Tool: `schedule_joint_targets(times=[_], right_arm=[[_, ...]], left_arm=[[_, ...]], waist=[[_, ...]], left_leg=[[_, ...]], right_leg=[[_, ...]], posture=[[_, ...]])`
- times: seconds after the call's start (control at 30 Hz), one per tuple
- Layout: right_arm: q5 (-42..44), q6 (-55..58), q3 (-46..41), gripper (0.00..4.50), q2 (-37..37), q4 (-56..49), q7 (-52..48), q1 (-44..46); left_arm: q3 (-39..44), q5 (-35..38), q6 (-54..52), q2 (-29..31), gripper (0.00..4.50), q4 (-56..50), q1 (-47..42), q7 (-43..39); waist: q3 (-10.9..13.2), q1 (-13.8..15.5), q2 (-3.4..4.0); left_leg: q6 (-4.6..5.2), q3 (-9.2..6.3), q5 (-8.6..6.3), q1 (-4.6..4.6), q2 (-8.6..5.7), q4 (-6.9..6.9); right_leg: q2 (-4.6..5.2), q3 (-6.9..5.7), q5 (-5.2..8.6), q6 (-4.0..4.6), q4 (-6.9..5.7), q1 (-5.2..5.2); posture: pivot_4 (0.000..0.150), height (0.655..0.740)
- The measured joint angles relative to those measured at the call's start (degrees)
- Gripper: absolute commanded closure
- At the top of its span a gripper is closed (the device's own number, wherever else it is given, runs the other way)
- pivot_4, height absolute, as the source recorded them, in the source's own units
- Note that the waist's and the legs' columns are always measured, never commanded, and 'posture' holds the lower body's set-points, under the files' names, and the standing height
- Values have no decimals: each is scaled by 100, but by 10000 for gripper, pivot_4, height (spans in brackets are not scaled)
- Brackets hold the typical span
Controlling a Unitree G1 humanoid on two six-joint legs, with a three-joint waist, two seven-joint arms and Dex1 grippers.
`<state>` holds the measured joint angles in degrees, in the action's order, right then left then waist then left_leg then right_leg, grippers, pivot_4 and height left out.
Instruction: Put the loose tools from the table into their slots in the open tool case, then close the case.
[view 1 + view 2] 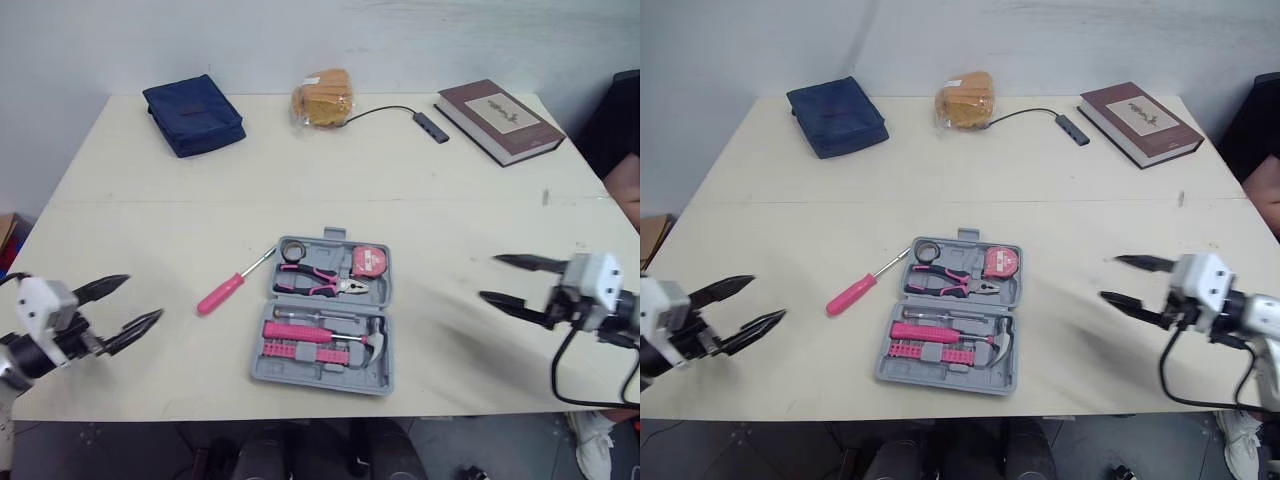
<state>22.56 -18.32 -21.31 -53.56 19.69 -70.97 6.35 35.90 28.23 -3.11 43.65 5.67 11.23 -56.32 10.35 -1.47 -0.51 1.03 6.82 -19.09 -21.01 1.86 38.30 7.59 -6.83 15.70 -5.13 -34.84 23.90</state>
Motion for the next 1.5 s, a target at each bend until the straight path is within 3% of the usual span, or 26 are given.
schedule_joint_targets(times=[0.2,0.33,0.47,0.77,0.97,1.1,1.47,1.5], right_arm=[[-476,-1144,-509,751,-577,2266,291,-142],[-566,-1312,-551,751,-547,2429,463,-209],[-503,-1202,-380,751,-212,1778,499,-225],[660,726,32,751,681,-1010,746,-269],[1005,1351,338,751,961,-1860,638,-293],[1060,1594,968,751,1237,-2639,516,-162],[926,1621,1244,751,1367,-2887,476,-98],[910,1612,1244,212,1373,-2884,476,-99]], left_arm=[[681,-161,416,-26,0,935,302,499],[702,-154,259,-49,0,827,444,656],[460,-146,-28,-51,0,385,319,721],[-484,-24,-1167,66,0,-552,-654,861],[-1185,56,-2042,185,0,-1105,-1128,873],[-2096,-116,-2942,206,0,-1347,-1793,1195],[-3102,-688,-3644,248,0,-1335,-2298,1468],[-3156,-724,-3605,238,2700,-1307,-2336,1451]], waist=[[0,-17,0],[1,-31,3],[1,-21,4],[2,9,7],[2,10,7],[2,0,7],[3,16,5],[3,18,5]], left_leg=[[-6,2,-5,8,5,-8],[-23,11,-33,41,12,-17],[-40,10,-42,62,28,-19],[-54,9,-16,59,27,-18],[-42,10,-10,59,26,-19],[-45,11,-4,60,26,-19],[-37,17,-8,56,18,-17],[-37,16,-7,56,18,-16]], right_leg=[[15,5,0,1,3,-1],[14,25,2,3,-3,-17],[3,62,8,14,-6,-34],[1,66,9,16,-14,-32],[-2,67,8,15,-14,-31],[-9,66,8,15,-21,-30],[-8,47,5,10,-13,-29],[-8,49,6,10,-15,-29]], posture=[[1500,7400],[1500,7400],[1500,7400],[1500,7400],[1500,7400],[1500,7400],[1500,7400],[1500,7400]])
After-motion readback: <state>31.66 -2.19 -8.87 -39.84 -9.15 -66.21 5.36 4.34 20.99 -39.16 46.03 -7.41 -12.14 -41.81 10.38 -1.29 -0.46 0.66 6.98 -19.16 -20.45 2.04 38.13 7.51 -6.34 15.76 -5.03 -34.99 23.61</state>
